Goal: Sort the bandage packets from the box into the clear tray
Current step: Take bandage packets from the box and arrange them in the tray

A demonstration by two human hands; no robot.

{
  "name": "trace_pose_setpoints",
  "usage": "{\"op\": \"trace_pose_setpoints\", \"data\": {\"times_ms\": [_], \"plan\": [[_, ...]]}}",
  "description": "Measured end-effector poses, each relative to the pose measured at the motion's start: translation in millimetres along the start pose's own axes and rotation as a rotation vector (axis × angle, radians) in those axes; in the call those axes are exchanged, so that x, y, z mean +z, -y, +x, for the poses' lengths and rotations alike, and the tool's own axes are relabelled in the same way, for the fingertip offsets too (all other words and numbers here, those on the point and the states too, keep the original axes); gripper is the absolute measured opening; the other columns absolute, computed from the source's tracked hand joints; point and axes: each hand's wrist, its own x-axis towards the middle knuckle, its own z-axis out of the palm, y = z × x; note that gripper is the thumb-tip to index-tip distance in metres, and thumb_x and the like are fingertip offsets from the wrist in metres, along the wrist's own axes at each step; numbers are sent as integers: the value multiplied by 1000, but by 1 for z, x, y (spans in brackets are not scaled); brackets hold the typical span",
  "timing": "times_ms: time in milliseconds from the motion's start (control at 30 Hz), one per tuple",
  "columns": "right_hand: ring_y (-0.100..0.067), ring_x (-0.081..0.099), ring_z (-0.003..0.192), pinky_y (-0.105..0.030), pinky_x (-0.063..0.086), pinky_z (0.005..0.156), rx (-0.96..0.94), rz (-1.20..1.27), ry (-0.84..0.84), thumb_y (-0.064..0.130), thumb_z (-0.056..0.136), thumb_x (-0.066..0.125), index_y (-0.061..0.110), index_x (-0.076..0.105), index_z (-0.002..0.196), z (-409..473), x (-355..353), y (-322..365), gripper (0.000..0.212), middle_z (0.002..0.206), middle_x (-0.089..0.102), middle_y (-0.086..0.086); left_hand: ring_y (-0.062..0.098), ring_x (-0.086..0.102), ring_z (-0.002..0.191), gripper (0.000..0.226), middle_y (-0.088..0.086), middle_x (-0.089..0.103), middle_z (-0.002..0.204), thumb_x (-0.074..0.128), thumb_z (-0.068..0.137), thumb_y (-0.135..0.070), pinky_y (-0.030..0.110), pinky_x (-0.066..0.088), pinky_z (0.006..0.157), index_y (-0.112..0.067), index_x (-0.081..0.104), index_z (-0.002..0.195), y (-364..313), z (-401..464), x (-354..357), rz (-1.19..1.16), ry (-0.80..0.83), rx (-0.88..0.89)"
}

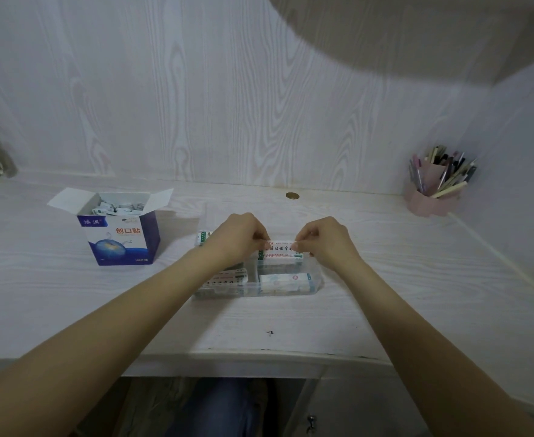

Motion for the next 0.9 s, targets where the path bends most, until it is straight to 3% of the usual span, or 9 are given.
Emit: {"op": "trace_pose_setpoints", "data": {"times_ms": [167,233,467,633,733,900], "plan": [[-14,61,80,-31,52,73,-9,-194,14,19,80,74,16,72,82,4,1,3,5,83,66,1,21,64,98,19,4,71,105,61,92,-19,35,51,89,-13,73,105,-1,2,0,105,35,12],[-18,62,85,-31,50,71,-8,-259,29,19,83,72,15,72,90,4,1,7,9,87,66,-1,22,63,98,18,5,71,105,61,91,-17,37,51,89,-13,73,104,-2,4,-1,128,41,15],[-20,61,87,-30,45,67,-15,-347,33,21,86,68,16,69,96,4,5,10,11,101,66,-4,23,61,98,14,8,66,105,61,91,-14,40,51,89,-13,69,102,-3,7,-3,104,44,-15],[-24,64,90,-32,51,70,-26,-367,80,6,87,59,12,73,91,4,7,9,16,100,69,-7,21,64,96,15,6,71,101,65,88,-11,34,51,88,-11,74,99,-2,11,-2,70,82,-31],[-24,65,91,-35,55,76,-16,-395,110,6,86,62,10,74,93,6,7,9,14,99,70,-9,20,65,94,15,4,72,99,67,86,-12,34,52,87,-12,75,99,-2,11,1,105,96,-29],[-25,64,91,-33,52,74,4,-418,133,13,85,68,8,72,97,7,7,12,14,100,69,-9,22,61,100,19,3,69,104,70,85,-21,37,51,86,-14,73,102,-4,10,3,218,85,-29]]}}
